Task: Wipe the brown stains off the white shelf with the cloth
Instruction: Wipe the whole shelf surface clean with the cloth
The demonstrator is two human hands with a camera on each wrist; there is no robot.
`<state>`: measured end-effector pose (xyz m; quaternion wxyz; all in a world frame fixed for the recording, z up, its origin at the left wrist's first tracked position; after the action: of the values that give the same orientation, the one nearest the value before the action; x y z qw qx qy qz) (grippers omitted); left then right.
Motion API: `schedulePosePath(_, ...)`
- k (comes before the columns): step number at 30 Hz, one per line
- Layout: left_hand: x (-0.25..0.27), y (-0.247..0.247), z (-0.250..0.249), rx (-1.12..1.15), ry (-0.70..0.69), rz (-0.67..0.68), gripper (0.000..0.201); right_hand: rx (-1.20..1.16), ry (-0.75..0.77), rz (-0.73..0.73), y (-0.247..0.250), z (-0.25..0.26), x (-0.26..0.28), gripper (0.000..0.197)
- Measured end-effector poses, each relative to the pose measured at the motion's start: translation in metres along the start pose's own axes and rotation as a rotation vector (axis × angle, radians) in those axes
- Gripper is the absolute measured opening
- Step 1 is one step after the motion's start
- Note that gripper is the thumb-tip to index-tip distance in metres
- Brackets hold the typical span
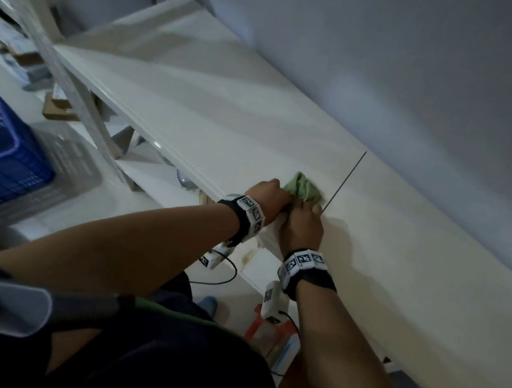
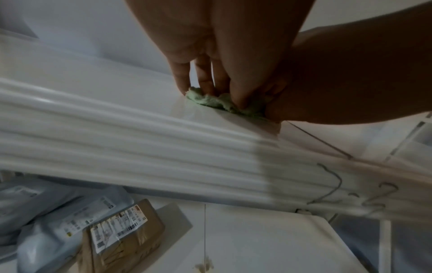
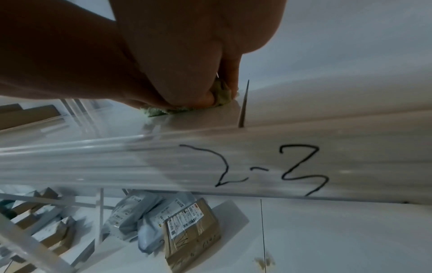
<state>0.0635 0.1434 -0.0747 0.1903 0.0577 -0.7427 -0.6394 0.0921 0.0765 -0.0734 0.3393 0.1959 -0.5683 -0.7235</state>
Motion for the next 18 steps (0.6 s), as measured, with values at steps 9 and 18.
schedulePosePath(9,0.022,0.005,0.008,-0.124,-0.119,-0.084,0.025,0.051,-0.09,0.058,-0.006,0.026,0.014,0.03)
schedulePosePath(18,0.04,0.015,0.098,-0.125,-0.175,-0.097,0.026,0.062,-0.095,0.1,-0.02,0.122,-0.004,0.026)
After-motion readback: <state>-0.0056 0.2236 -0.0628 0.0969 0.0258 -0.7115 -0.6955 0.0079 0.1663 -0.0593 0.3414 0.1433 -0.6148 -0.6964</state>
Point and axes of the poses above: each hand's wrist, its own x-axis away from the middle knuckle, its own y-axis out of the back of the hand, z = x × y, the point moved 10 cm from there along -x, towards the middle knuckle, and after that the axes turned 10 degrees about -x, right-handed, at the moved point
